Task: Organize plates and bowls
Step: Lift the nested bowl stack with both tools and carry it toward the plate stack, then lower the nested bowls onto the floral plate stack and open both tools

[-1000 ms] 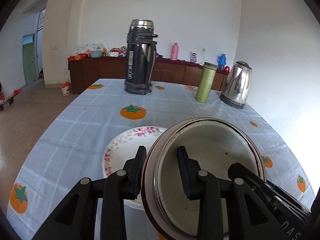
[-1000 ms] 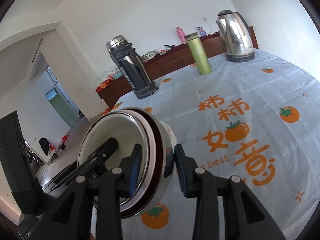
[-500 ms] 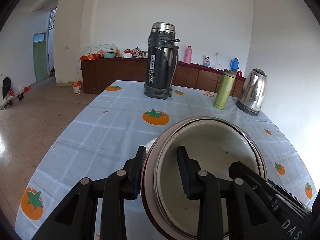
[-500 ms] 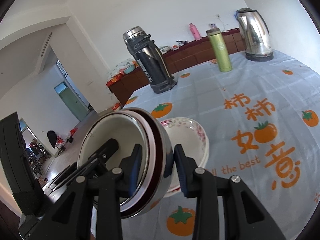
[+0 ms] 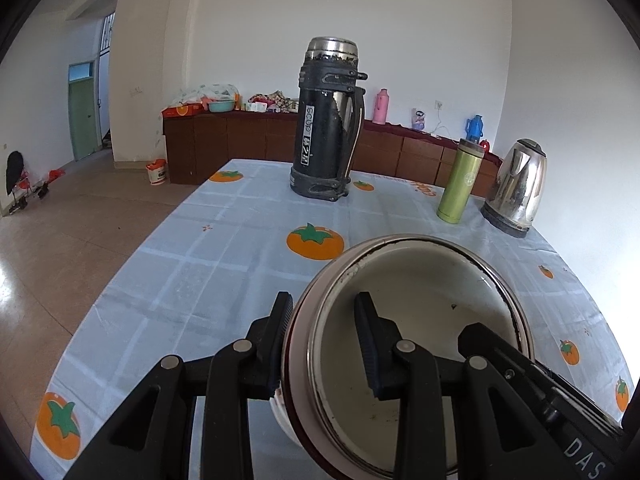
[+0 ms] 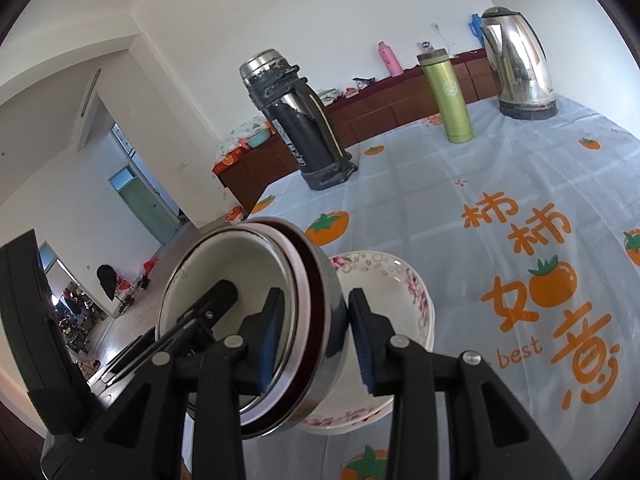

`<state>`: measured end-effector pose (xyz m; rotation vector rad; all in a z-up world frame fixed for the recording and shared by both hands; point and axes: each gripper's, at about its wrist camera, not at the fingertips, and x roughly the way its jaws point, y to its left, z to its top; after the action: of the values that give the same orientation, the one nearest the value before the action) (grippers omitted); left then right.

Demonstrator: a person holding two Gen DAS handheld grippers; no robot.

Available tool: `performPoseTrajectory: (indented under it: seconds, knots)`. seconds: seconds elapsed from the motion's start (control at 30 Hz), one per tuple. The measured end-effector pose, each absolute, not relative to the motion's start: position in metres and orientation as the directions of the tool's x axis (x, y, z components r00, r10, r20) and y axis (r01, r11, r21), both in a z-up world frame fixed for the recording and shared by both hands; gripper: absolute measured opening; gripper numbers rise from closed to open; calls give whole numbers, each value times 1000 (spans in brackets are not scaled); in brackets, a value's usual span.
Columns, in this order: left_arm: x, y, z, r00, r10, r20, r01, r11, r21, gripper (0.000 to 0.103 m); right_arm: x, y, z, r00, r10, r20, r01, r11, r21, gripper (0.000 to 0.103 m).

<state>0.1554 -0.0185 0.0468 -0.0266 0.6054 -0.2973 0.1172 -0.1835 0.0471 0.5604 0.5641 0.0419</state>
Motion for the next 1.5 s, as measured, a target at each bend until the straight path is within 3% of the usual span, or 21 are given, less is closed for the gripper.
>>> performPoseTrajectory:
  seconds: [1.5]
  knots:
    - [195,-47,11,691,-273,-669,266,957,-116,34,146,-211,10,787,184,-588,216,811,543,35]
